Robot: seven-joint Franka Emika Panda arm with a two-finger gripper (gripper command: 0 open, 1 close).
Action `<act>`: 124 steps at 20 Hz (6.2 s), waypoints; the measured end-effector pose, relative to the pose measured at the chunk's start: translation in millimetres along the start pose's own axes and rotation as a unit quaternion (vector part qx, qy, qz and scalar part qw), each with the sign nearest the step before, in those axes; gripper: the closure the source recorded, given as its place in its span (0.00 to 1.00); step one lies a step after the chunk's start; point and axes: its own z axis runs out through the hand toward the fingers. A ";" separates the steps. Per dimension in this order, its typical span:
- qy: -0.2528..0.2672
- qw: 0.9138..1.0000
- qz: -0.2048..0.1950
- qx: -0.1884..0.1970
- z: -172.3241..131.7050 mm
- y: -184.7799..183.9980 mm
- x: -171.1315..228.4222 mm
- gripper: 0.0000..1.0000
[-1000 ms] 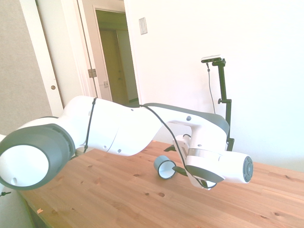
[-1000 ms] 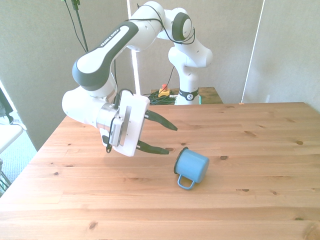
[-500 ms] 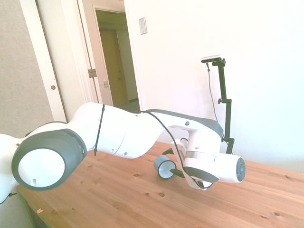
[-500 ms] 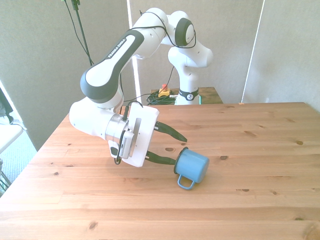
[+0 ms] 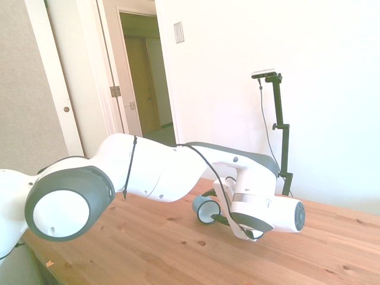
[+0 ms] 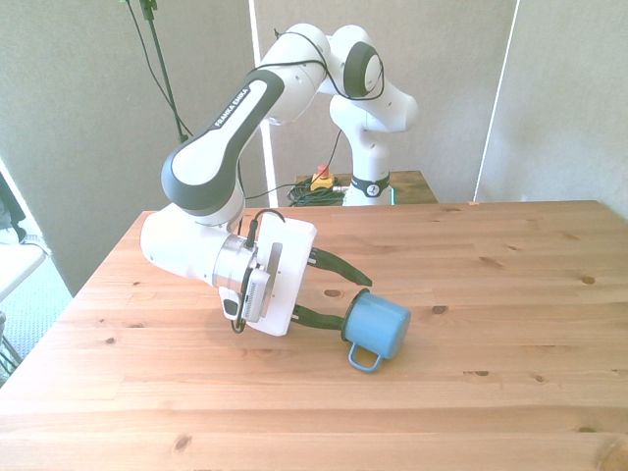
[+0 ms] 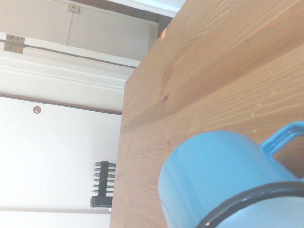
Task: Flip the mug upright
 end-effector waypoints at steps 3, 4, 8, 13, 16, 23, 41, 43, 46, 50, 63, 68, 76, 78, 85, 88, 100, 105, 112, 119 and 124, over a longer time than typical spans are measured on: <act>-0.005 1.000 0.000 -0.003 7.8 1.2 -0.6 0.00; -0.007 1.000 -0.001 -0.004 11.0 0.3 -1.1 0.00; -0.018 1.000 -0.010 -0.012 31.3 -5.7 -6.4 0.00; -0.019 0.999 -0.025 -0.018 45.8 -14.8 -27.8 0.00; -0.018 0.999 -0.027 -0.017 45.2 -13.3 -36.1 0.00; -0.012 0.999 -0.025 -0.018 44.1 -10.4 -35.7 0.00; 0.011 1.000 -0.023 0.013 31.4 -20.0 -24.2 0.00; 0.011 1.000 -0.021 0.015 31.0 -19.9 -23.5 0.00; 0.012 1.000 -0.020 0.018 30.6 -18.7 -22.3 0.00; 0.024 0.999 -0.014 0.038 30.5 -16.5 -16.1 0.00; 0.025 0.999 -0.003 0.047 33.7 -6.6 -14.0 0.00; 0.022 0.998 -0.005 0.050 31.5 -4.2 -23.9 0.00; 0.024 0.998 -0.005 0.053 27.1 0.6 -31.7 0.00; 0.029 0.998 -0.004 0.052 25.3 1.0 -30.8 0.00; 0.035 0.998 -0.003 0.052 22.1 2.5 -29.4 0.00; 0.035 0.998 -0.002 0.052 22.2 2.7 -29.3 1.00; 0.034 0.998 0.000 0.052 22.8 5.8 -27.2 1.00; 0.036 0.998 0.000 0.053 19.9 5.7 -27.2 1.00; 0.039 0.998 0.004 0.052 15.8 6.4 -20.4 1.00; 0.036 0.998 0.003 0.052 16.1 2.1 -11.1 1.00; 0.035 0.998 0.004 0.054 12.1 3.2 -11.6 1.00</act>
